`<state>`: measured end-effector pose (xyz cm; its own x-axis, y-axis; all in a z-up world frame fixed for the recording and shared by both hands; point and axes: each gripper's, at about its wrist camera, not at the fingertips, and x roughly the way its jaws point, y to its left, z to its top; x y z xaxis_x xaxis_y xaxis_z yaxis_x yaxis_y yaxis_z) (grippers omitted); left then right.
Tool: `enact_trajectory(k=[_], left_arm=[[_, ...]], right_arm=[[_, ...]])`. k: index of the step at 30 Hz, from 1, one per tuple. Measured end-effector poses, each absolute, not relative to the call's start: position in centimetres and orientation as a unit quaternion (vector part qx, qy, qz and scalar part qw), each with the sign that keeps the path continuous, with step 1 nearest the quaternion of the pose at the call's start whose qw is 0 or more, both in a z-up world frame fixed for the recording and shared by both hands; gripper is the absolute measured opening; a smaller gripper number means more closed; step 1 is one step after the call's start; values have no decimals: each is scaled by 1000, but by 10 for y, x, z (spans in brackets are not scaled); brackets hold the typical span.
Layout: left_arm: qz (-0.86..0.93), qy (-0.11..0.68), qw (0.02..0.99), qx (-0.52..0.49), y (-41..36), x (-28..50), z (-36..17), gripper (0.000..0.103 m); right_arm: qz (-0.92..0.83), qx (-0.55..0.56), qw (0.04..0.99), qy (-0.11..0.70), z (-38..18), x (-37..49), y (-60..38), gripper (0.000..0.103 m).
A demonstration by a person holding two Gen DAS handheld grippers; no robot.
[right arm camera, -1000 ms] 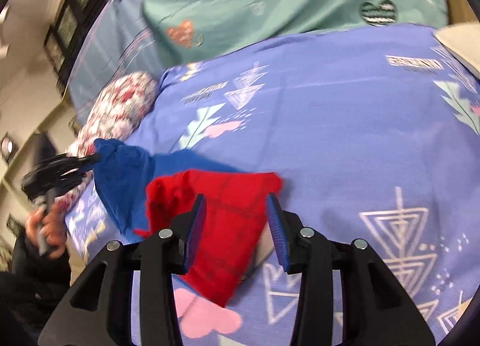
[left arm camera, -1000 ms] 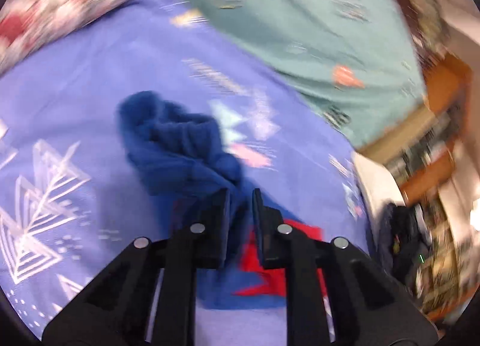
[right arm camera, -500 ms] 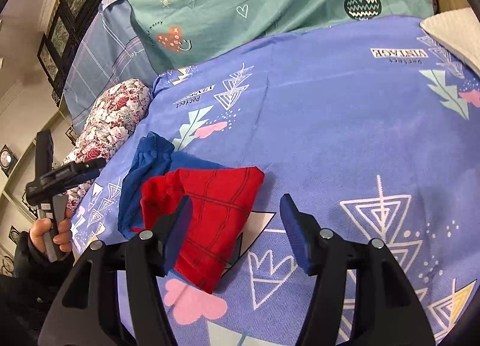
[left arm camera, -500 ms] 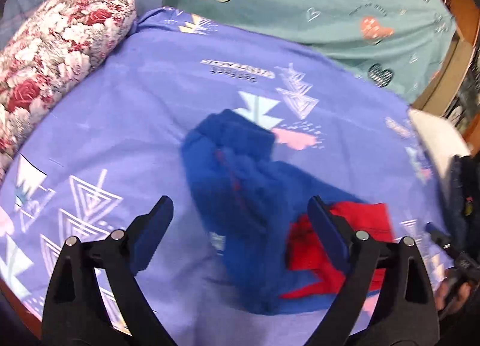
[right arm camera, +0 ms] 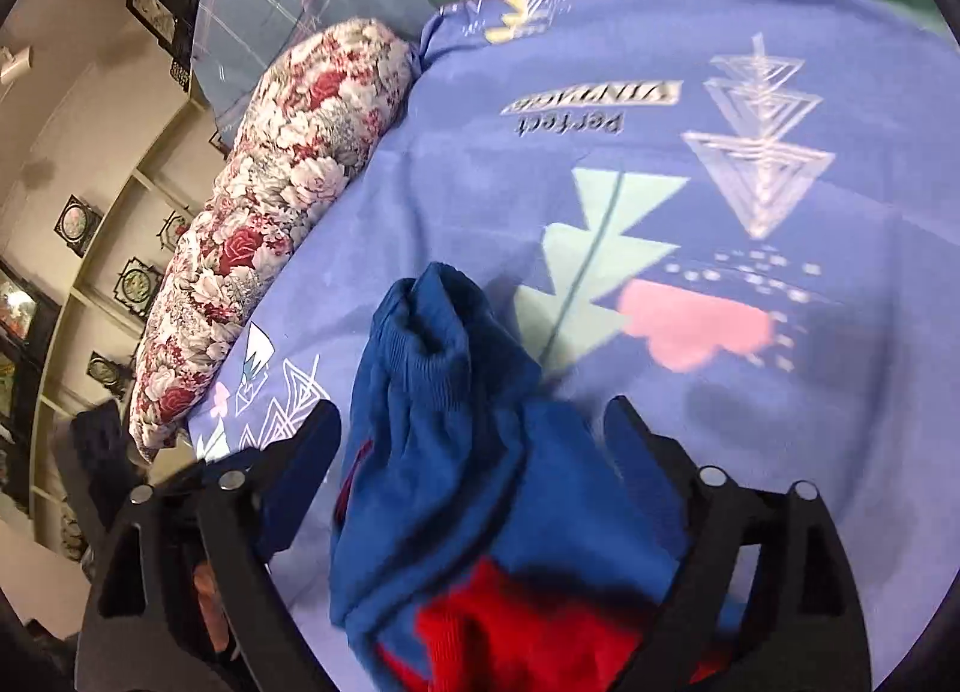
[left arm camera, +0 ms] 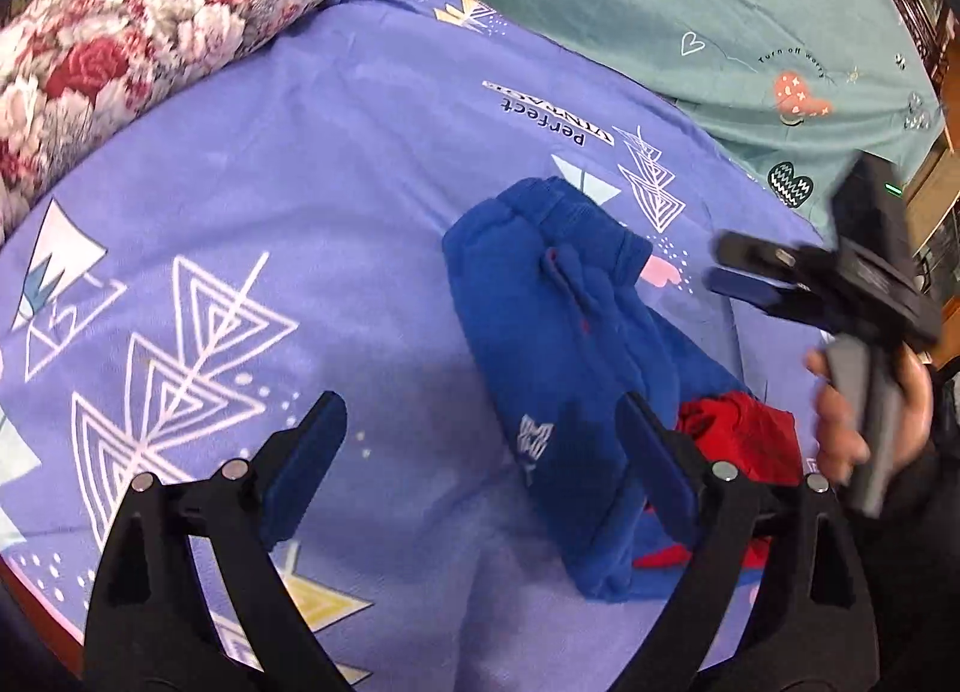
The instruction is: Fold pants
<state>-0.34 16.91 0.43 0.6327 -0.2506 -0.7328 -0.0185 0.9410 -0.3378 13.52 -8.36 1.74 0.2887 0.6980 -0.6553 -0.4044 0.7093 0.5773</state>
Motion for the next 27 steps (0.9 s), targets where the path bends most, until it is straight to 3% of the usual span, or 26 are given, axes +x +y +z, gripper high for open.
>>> enact_trajectory(k=[9,10,11,13,14,21,27], left_arm=[[-72,425,878,-210,206,0,-9,92],[-77,429,874,-215,206,2,-12,92],[-80,431,872,-217,205,3,-15,92],[-86,435,870,-218,203,3,-16,92],[-86,434,870,-217,203,3,-16,92],[-99,409,882,-211,192,-7,4,92],[-141,377,896,-188,163,-18,38,93]], right_arm=[[379,147,716,568,-32,184,-24,93],[380,151,714,568,-31,184,-22,86],[382,152,713,568,-29,183,-19,59],[380,136,731,550,-12,176,-19,37],[377,126,743,538,-2,172,-19,32],[399,103,795,445,91,91,-26,28],[341,187,853,349,133,-19,-129,28]])
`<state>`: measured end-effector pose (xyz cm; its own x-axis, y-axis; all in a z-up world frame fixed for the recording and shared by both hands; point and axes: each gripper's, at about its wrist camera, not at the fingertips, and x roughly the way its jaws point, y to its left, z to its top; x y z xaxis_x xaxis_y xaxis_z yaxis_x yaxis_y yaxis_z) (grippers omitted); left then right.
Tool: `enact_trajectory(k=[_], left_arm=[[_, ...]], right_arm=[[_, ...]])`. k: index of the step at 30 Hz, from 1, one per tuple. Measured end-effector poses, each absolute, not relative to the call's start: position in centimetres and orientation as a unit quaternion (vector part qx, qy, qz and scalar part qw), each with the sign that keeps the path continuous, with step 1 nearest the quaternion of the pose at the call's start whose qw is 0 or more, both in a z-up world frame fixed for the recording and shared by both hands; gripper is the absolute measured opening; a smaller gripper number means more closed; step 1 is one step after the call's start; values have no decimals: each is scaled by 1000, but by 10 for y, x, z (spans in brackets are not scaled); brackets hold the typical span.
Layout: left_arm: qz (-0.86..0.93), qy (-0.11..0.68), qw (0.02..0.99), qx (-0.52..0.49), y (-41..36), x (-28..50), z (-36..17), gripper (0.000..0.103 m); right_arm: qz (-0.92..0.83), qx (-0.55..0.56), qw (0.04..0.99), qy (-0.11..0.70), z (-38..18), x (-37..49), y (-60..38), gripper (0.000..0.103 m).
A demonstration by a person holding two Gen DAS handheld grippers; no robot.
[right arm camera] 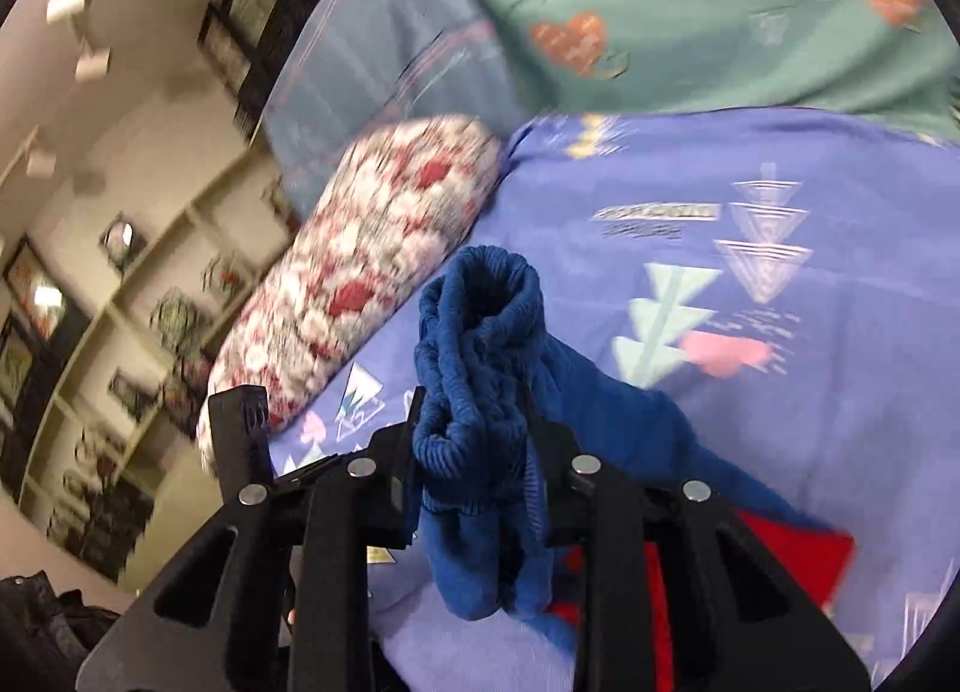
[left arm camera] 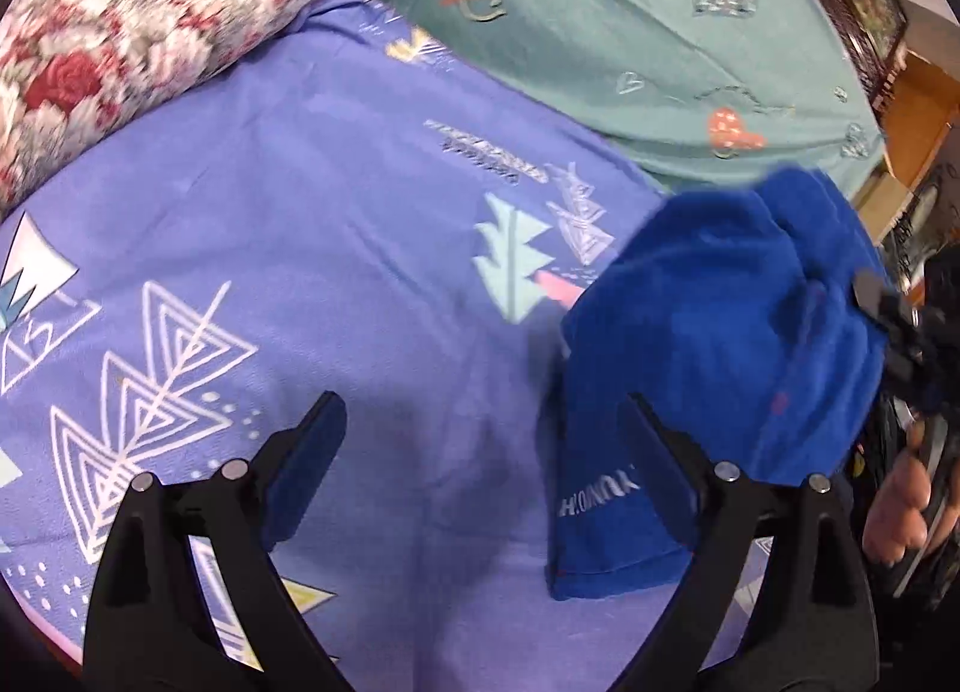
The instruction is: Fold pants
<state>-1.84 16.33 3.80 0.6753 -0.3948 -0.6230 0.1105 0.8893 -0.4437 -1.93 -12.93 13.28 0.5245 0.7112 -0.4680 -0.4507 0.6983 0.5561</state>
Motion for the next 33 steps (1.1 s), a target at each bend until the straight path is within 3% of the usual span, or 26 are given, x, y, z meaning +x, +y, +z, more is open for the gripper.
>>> enact_trajectory(k=[5,9,11,14,17,20,23,26,30,33], left_arm=[[-188,381,893,-146,111,-13,53,93],[-222,397,885,-101,65,-8,53,93],[-254,412,872,-70,37,-10,49,93],[-300,428,853,0,-5,-24,39,93],[-327,438,836,48,-28,-41,22,93],[-339,471,813,46,-35,-41,-1,93],[-338,489,804,30,-32,-37,-22,94],[-342,480,808,23,-28,-41,-27,94],[-363,451,815,-5,-8,-53,-6,94],[-375,448,811,-5,-3,-59,-2,101]], right_arm=[[226,319,846,363,57,-74,-224,29],[141,386,802,434,-37,-81,-264,30],[149,381,791,455,-54,-78,-263,40],[130,332,822,444,-33,-83,-269,57],[87,275,877,385,9,-92,-285,58],[162,273,883,345,42,-79,-274,58],[255,277,845,379,34,-44,-239,68],[196,272,806,488,-31,-14,-231,70],[195,235,833,461,2,-23,-226,69],[257,218,842,421,42,-20,-206,69]])
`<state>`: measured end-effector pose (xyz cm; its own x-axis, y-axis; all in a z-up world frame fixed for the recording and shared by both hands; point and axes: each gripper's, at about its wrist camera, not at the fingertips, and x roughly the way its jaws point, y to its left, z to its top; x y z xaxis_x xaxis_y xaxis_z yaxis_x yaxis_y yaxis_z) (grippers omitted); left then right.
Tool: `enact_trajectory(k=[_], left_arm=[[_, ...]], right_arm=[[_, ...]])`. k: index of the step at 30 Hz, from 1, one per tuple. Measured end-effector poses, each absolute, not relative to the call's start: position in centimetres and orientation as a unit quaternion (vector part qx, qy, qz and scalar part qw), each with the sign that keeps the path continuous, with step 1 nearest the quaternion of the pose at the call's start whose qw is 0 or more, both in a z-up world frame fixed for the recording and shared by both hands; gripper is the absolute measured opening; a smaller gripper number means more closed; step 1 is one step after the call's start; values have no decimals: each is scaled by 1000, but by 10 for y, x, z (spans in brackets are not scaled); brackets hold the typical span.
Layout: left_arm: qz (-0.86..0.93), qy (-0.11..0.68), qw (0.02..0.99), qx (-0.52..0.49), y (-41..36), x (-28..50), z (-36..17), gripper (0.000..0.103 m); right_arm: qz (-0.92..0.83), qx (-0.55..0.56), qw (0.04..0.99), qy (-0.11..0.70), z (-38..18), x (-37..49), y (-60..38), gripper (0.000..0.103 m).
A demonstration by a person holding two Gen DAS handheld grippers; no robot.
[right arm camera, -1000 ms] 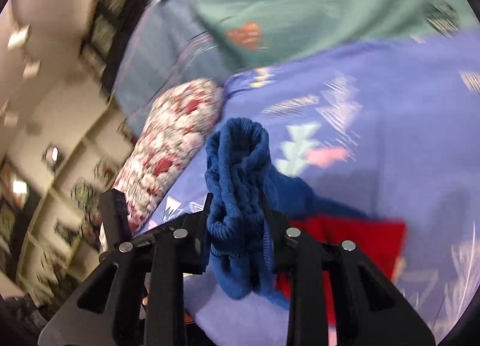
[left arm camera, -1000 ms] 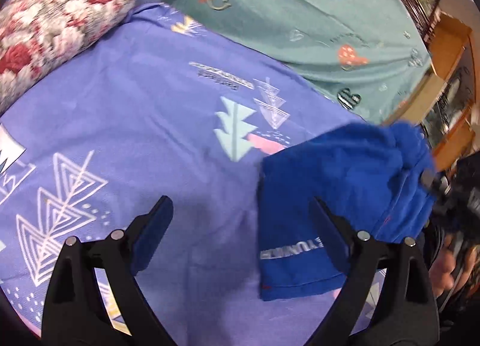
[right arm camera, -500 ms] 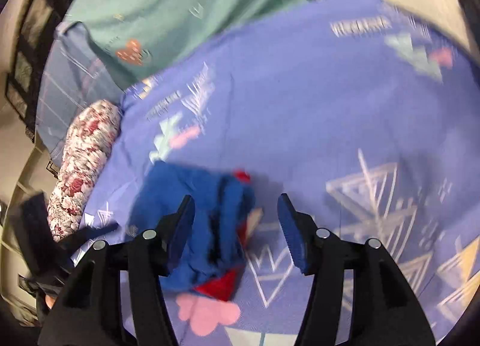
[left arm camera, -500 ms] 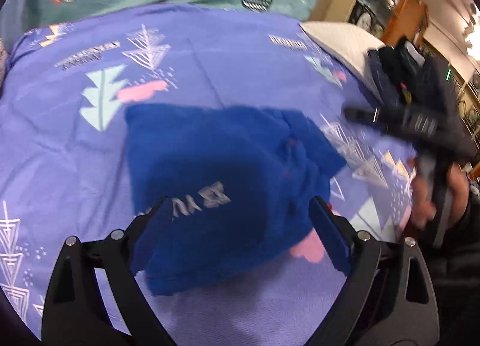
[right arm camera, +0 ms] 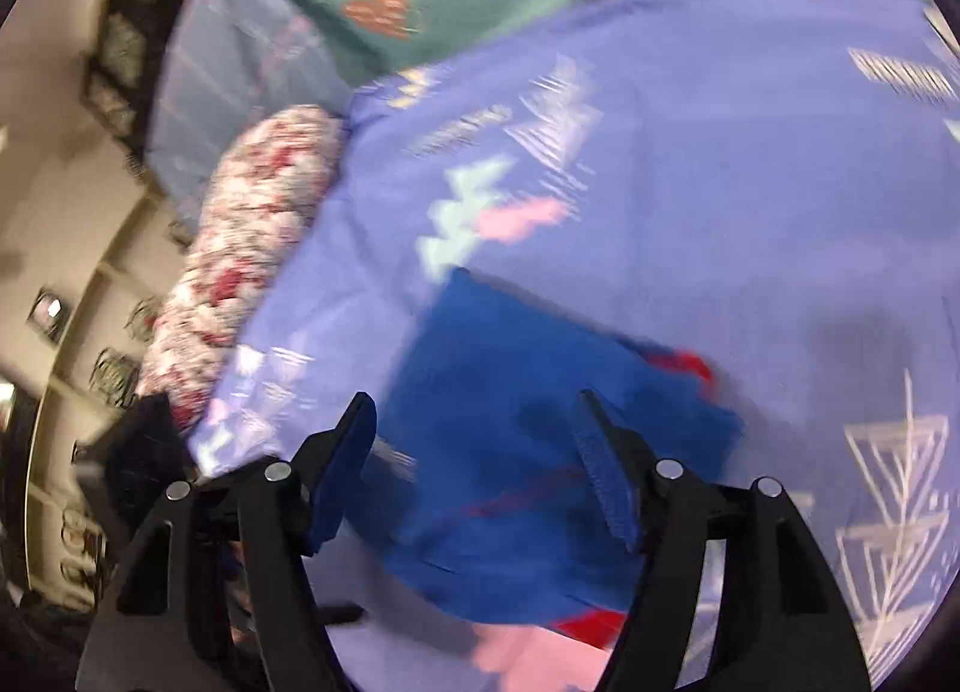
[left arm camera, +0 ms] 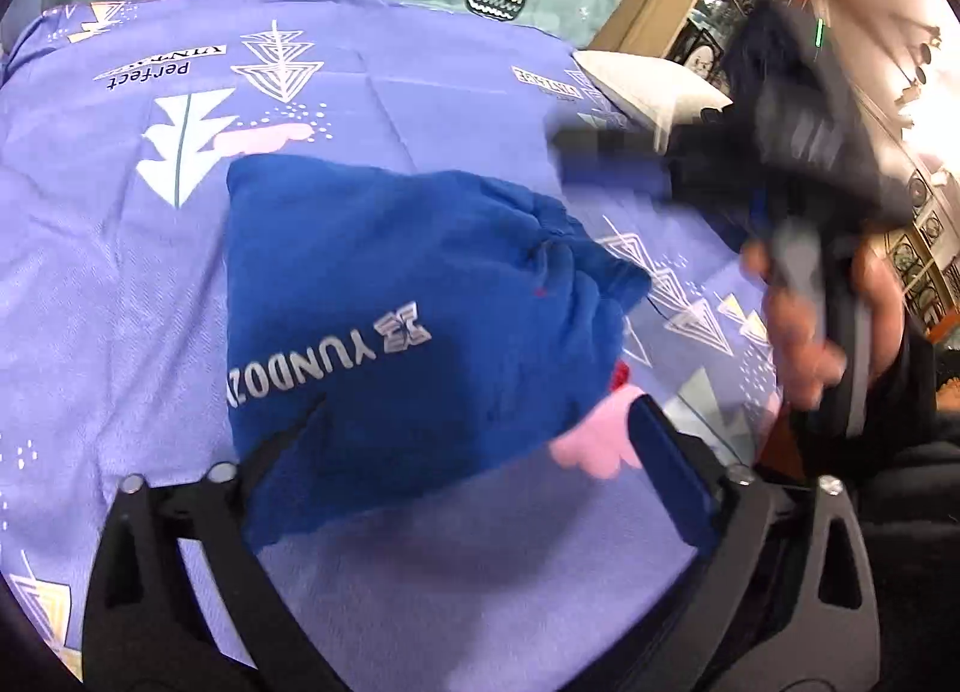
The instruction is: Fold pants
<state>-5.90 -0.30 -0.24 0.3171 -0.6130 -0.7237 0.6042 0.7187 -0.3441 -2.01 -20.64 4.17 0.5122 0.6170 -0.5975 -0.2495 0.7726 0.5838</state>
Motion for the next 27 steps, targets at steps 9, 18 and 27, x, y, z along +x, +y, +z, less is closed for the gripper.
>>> enact_trajectory(k=[9,18,27], left_arm=[[-367,469,803,-4,-4,-60,-31,101],[-366,457,806,-90,55,-5,3,101],[-382,554,730,-118,21,63,-53,101]], right_arm=[[259,246,750,557,-49,70,-144,66],[191,227,837,460,33,-27,-250,102],[239,303,762,521,-57,-43,-245,102]])
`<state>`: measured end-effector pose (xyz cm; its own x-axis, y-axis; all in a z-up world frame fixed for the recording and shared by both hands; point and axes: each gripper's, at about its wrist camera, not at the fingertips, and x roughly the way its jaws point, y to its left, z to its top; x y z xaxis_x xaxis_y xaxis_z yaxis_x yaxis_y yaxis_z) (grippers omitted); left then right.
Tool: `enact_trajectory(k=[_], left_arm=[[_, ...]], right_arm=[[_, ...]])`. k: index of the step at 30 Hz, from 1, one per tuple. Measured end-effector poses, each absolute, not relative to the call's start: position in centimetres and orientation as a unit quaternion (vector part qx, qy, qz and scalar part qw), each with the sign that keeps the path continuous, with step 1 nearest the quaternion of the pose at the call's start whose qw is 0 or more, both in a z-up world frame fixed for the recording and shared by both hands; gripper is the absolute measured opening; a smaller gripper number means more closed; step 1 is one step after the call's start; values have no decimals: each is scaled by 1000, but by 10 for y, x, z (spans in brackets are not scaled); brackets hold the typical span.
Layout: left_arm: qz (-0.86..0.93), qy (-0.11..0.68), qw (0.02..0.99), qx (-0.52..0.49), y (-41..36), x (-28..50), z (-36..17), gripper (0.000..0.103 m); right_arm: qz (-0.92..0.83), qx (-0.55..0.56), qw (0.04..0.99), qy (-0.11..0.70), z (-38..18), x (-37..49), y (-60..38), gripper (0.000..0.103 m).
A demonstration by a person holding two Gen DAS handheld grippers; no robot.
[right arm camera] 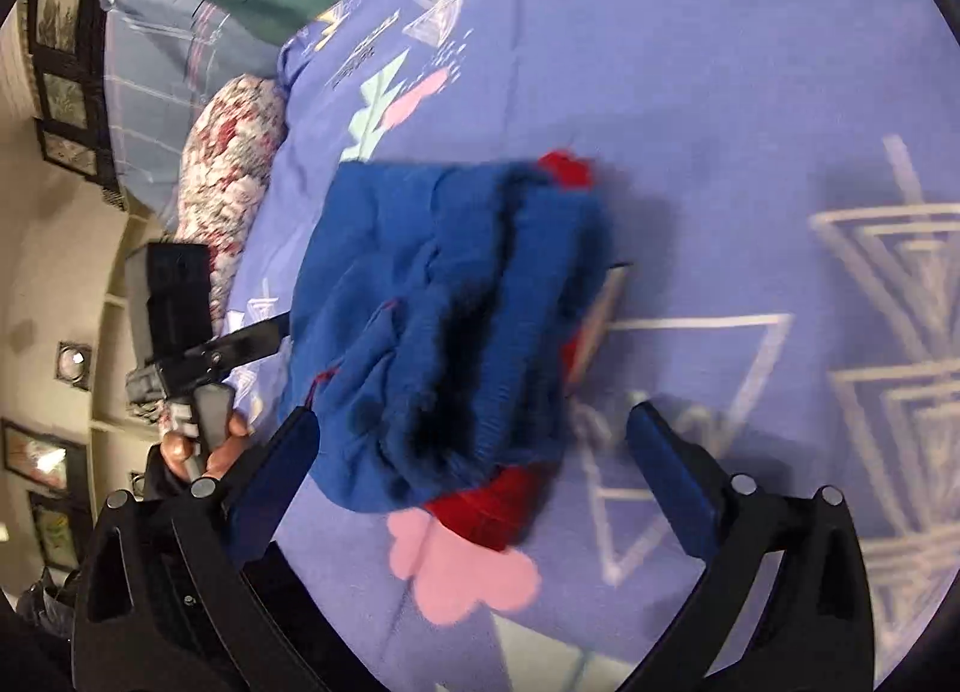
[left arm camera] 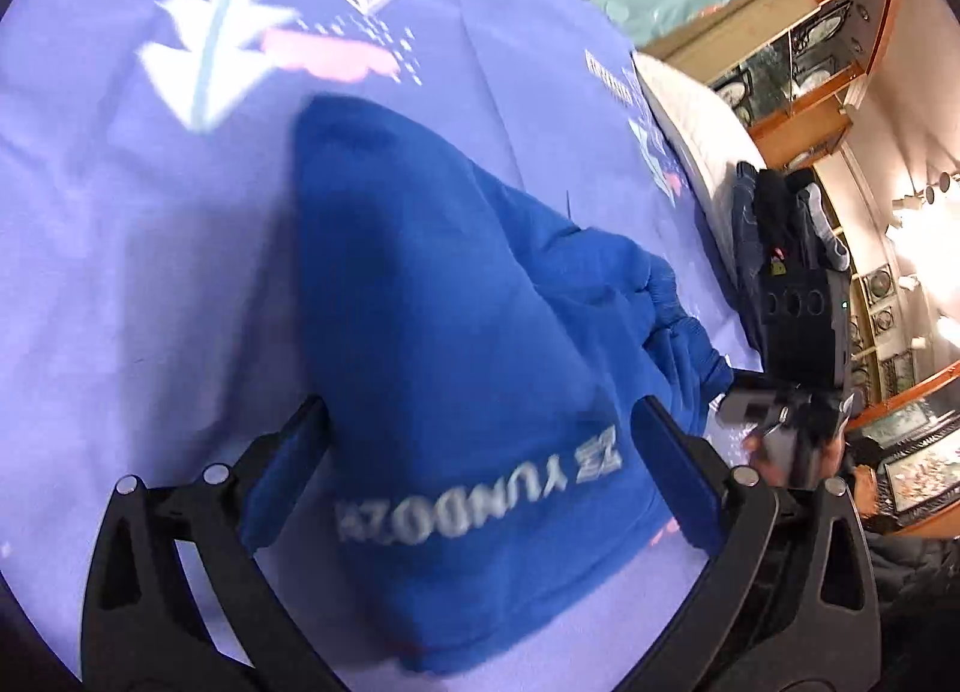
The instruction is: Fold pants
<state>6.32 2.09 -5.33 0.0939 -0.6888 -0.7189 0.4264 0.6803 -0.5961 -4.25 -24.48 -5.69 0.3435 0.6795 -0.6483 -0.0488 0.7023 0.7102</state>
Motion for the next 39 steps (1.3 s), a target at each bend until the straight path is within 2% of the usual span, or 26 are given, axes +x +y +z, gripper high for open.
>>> enact_trajectory(k=[7,8,9,10,11,13,19,22,24,26,28,30,31,32,34,35,39], left_arm=[[-358,559,744,-81,0,69,-56,101],[-353,557,749,-70,-5,68,-55,99],[-344,552,757,-55,-8,63,-54,96],[-334,547,767,-38,-11,57,-52,92],[-332,544,770,-37,-9,53,-51,89],[-335,540,770,-52,-7,48,-45,87],[-345,516,781,-65,-1,42,-21,84],[-333,529,779,-46,-1,47,-27,85],[-318,552,770,-42,-5,56,-43,89],[-323,560,762,-49,-3,63,-50,96],[-319,558,765,-42,-4,68,-51,101],[-319,550,771,-46,-7,72,-51,101],[-319,546,773,-49,-8,72,-51,99],[-323,544,773,-55,-9,73,-50,85],[-328,536,777,-51,-14,70,-43,76],[-330,530,779,-54,-13,69,-37,73],[-342,500,791,-86,-10,78,-1,71]], right_arm=[[245,259,763,540,-46,-8,-201,101],[242,235,772,539,-43,-10,-195,87],[241,217,778,539,-42,-16,-200,78],[240,208,783,535,-41,-18,-201,58],[247,214,785,527,-38,-22,-204,46],[259,229,787,511,-34,-30,-219,40],[265,232,800,486,-19,-36,-228,38],[269,218,800,491,-17,-33,-227,38],[249,218,784,525,-32,-24,-227,44],[237,240,763,551,-49,-16,-231,59],[248,264,756,545,-55,-13,-236,63],[253,279,751,542,-57,-9,-234,67],[260,286,747,541,-58,-8,-232,65],[267,287,747,537,-58,-8,-228,51],[281,286,751,524,-50,-11,-226,38],[286,286,759,511,-41,-13,-228,36],[294,286,781,471,-2,-9,-240,35]])
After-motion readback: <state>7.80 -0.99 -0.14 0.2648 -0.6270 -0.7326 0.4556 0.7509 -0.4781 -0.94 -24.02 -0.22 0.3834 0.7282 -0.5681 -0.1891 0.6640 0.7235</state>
